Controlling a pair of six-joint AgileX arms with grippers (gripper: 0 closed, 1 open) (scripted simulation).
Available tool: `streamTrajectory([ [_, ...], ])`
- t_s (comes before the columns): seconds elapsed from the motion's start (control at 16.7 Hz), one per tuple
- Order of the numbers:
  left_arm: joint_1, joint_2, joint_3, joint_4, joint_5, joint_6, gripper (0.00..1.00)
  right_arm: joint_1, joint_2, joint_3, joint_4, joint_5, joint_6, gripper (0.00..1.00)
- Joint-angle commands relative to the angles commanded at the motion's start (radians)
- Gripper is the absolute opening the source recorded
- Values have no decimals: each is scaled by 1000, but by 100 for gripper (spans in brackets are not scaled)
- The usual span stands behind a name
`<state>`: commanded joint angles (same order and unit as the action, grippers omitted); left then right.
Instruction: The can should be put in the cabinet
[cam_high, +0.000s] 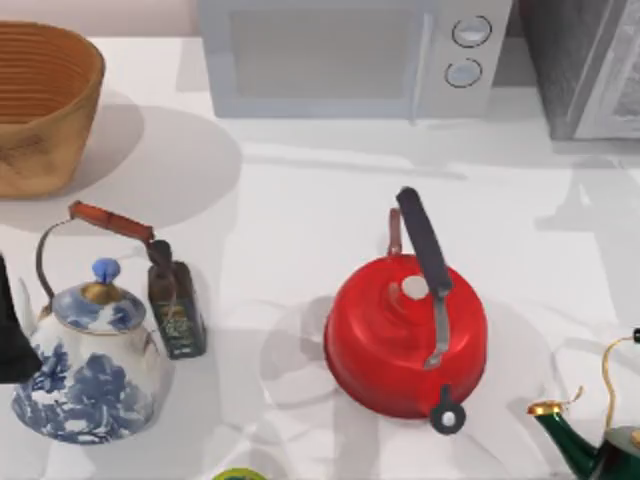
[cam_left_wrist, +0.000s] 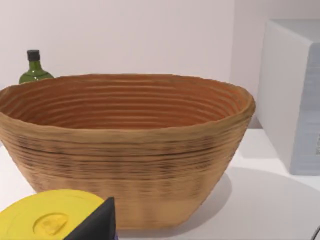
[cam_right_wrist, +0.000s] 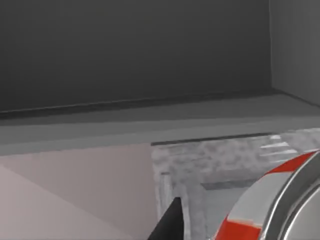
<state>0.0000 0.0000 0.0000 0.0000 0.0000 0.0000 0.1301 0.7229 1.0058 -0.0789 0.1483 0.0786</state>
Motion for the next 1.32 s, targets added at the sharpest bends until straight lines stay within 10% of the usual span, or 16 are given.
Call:
streamTrajectory([
  [0.54,0,0,0,0,0,0,100,48,528,670,-277,46,-45,0],
  [1.32,0,0,0,0,0,0,100,46,705,846,-384,34,-62,0],
])
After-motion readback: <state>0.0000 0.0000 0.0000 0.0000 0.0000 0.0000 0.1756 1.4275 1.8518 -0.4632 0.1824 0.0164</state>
